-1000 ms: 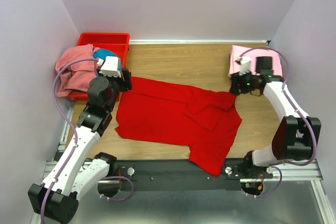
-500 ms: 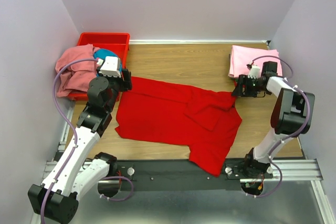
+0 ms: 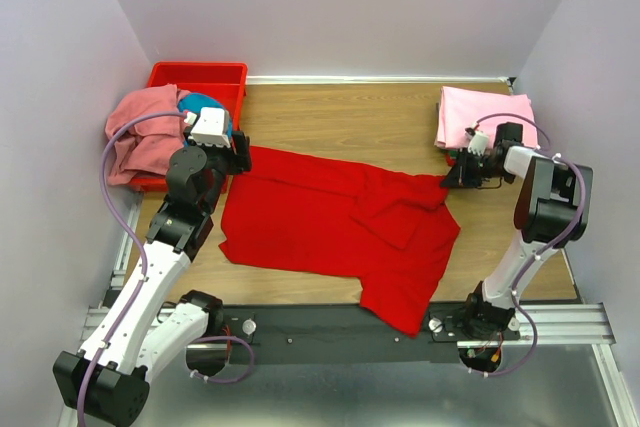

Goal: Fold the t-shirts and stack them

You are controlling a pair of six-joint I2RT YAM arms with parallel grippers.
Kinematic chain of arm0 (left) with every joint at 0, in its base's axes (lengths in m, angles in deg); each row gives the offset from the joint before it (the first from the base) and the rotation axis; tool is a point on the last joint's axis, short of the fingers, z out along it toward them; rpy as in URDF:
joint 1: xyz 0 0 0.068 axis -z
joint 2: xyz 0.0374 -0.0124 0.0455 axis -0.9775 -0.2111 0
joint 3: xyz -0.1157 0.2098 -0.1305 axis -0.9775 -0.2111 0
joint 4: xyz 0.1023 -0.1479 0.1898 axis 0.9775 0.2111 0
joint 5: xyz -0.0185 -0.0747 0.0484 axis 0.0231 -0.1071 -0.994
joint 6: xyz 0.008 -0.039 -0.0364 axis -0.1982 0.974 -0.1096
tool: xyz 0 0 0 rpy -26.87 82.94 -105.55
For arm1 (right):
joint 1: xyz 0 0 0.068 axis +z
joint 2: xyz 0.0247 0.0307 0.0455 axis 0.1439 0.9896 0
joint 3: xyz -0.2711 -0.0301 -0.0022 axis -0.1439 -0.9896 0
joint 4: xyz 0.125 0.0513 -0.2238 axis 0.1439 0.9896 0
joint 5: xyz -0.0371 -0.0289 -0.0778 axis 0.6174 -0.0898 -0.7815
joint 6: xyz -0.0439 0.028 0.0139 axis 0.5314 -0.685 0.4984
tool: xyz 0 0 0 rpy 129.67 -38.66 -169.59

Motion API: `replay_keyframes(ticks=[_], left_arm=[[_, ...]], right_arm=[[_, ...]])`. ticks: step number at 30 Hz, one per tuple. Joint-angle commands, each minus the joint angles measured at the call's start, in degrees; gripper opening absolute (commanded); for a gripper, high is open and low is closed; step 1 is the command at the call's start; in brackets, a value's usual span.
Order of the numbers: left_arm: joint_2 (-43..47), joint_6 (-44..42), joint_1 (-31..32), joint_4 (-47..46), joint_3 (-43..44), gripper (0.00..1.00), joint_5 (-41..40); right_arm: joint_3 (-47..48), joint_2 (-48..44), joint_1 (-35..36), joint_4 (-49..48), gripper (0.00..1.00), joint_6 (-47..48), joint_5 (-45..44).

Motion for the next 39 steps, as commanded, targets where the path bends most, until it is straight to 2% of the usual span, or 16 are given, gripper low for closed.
replay_keyframes(ticks=[1,3,13,31,33,35,38,39], left_arm=[[0.64,-0.77,0.24,-1.45,-0.65,0.71,0.61],[0.64,-0.69,0.16,-1.45,-0.65,0.71,0.44],[0.37,-0.69,0.24,-1.62,-0.56,0.71,1.23],[-0.15,-0.34,0.24,-1.54,-0.47,0.71,1.67],[-0.15,-0.16,0.24,-1.54,-0.47,0.71,1.58],[-0.15,0.28,0.24,-1.36,-0.47,0.73,1.49],[-0.59,1.42,0.24,-1.27,-0.47,0.80,1.14],[-0.77,2.29,0.24,-1.10,-0.56,0.87,0.53]], right_arm=[[0.57,1.58,-1.62,0.03,0.06,0.10,2.13],[0.22,0.35,-2.50,-0.05,0.00,-0.16,1.95],[-3.64,-11.16,-6.55,-2.07,0.00,-2.18,-10.25],[0.84,-9.06,-6.55,-2.78,0.01,-0.96,-18.70],[0.92,-9.06,-6.55,-2.78,0.06,-0.78,-19.14],[0.84,-9.23,-6.55,-2.87,0.16,-0.25,-20.28],[0.49,-10.99,-6.55,-2.78,0.32,0.80,-22.74],[0.40,-11.86,-6.55,-2.78,0.36,1.15,-23.44]])
